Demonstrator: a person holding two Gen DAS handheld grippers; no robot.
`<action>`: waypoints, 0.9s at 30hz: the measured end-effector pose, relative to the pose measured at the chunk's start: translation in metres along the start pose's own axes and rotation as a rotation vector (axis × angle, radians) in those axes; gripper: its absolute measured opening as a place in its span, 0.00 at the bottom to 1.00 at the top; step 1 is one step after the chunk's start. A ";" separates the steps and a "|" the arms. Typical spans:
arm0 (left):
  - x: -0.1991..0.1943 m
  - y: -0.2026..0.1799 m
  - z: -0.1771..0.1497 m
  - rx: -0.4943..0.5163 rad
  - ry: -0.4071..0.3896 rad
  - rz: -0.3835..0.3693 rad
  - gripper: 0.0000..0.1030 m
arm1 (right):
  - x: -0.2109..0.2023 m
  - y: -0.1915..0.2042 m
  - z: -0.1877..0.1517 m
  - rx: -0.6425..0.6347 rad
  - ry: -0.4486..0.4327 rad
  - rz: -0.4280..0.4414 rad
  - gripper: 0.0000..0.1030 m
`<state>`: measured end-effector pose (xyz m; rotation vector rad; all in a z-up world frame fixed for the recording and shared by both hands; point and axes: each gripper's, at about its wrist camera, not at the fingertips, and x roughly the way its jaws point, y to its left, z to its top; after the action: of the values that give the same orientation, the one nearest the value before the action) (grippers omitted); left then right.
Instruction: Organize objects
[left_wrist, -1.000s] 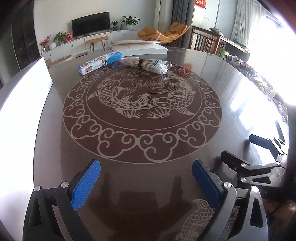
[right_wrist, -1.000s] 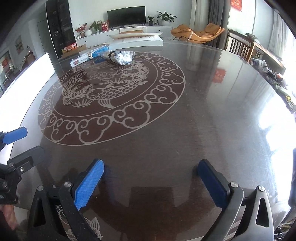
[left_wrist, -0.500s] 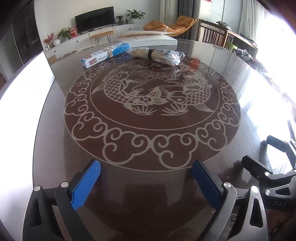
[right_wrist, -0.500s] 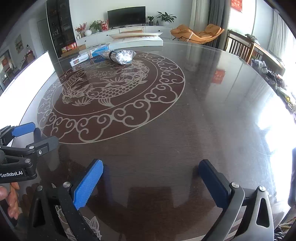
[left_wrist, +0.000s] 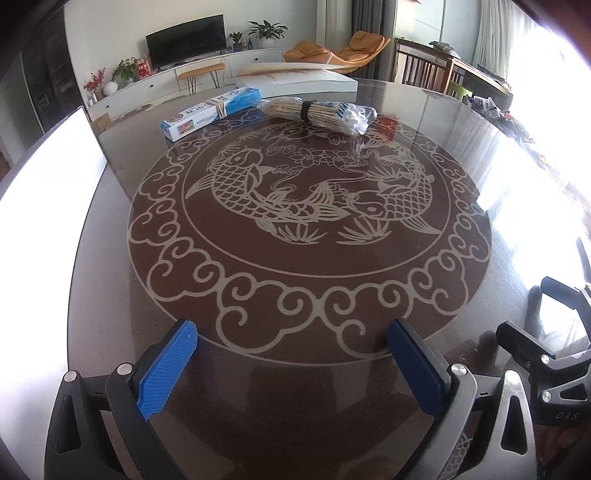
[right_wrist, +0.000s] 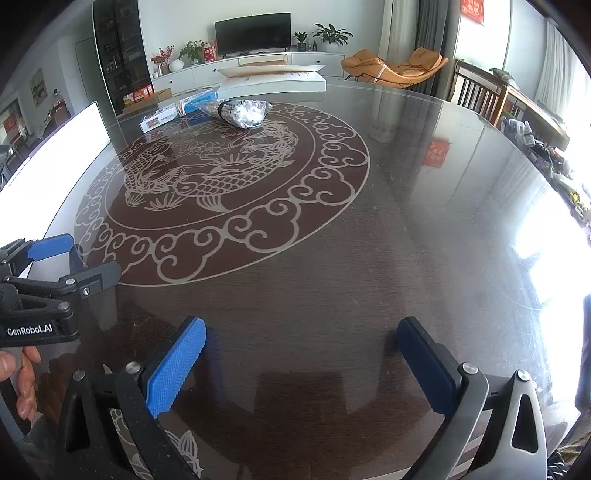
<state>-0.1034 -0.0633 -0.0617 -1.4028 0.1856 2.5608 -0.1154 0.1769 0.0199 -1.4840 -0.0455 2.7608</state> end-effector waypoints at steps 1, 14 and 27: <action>0.001 0.001 0.001 -0.006 -0.002 0.004 1.00 | 0.000 0.000 0.000 0.000 0.000 0.000 1.00; 0.002 0.004 0.001 -0.013 -0.025 0.008 1.00 | -0.002 -0.001 0.000 -0.001 0.000 0.000 1.00; 0.004 0.007 0.004 0.031 -0.030 -0.022 1.00 | 0.006 -0.010 0.020 -0.116 0.073 0.060 1.00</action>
<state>-0.1104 -0.0685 -0.0626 -1.3474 0.2030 2.5490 -0.1351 0.1870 0.0261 -1.6387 -0.1668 2.7917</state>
